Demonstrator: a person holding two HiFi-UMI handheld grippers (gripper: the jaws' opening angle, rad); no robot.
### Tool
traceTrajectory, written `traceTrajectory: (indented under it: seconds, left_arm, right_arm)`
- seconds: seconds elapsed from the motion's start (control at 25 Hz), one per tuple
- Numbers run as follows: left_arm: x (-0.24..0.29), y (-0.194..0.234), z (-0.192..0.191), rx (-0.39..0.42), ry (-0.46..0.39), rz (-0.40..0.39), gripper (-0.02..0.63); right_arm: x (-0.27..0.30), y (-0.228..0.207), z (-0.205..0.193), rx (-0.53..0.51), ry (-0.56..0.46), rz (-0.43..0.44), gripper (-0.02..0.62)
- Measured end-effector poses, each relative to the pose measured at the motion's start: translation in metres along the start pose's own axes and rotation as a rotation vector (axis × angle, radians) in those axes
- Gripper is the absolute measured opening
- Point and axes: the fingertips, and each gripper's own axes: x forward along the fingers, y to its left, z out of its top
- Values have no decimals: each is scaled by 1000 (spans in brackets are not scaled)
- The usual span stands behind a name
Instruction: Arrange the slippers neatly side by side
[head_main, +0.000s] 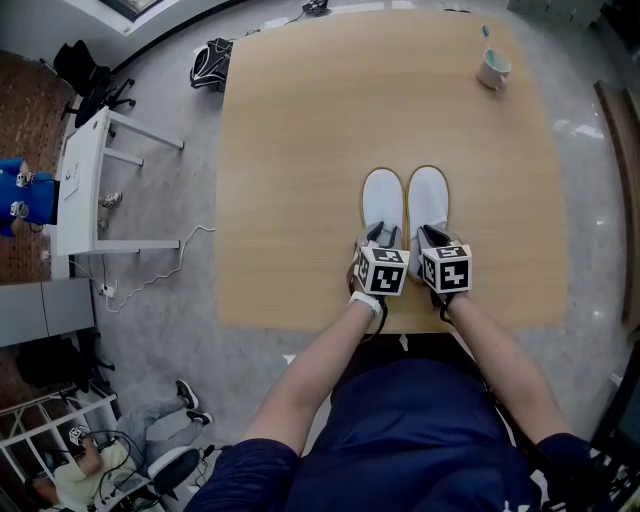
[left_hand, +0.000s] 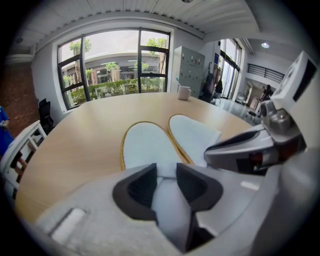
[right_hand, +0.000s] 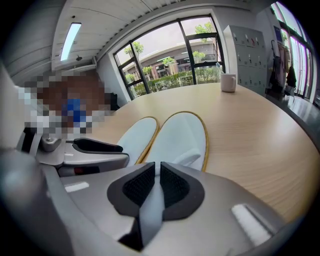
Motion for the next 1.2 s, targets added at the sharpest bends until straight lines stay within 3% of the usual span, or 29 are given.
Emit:
traceTrajectory:
  seconds: [0.4,0.6,0.76,0.92,1.08,1.2]
  left_arm:
    - [-2,1,0,0,-3,-9,129]
    - [-14,-2,12,-25,-4,-61,129]
    - [-54,0,41,-35,-90,-103,116]
    - [-108,-10,69,-115,-194,-182,77]
    - [-155,-23,88,-132,-298,-226,33]
    - [-190,-25,106,-109,-375,-238,6]
  right_arm:
    - [-1,2,0,8,7,1,40]
    - [-16,1,16,116,-53,68,16]
    - [-49,7,43,153,-136,119,14]
    - [-90,22,63,160,-208,205,14]
    - [-139,53,80,46,-283,361,11]
    - [-173,78,96,-55,-337,426,11]
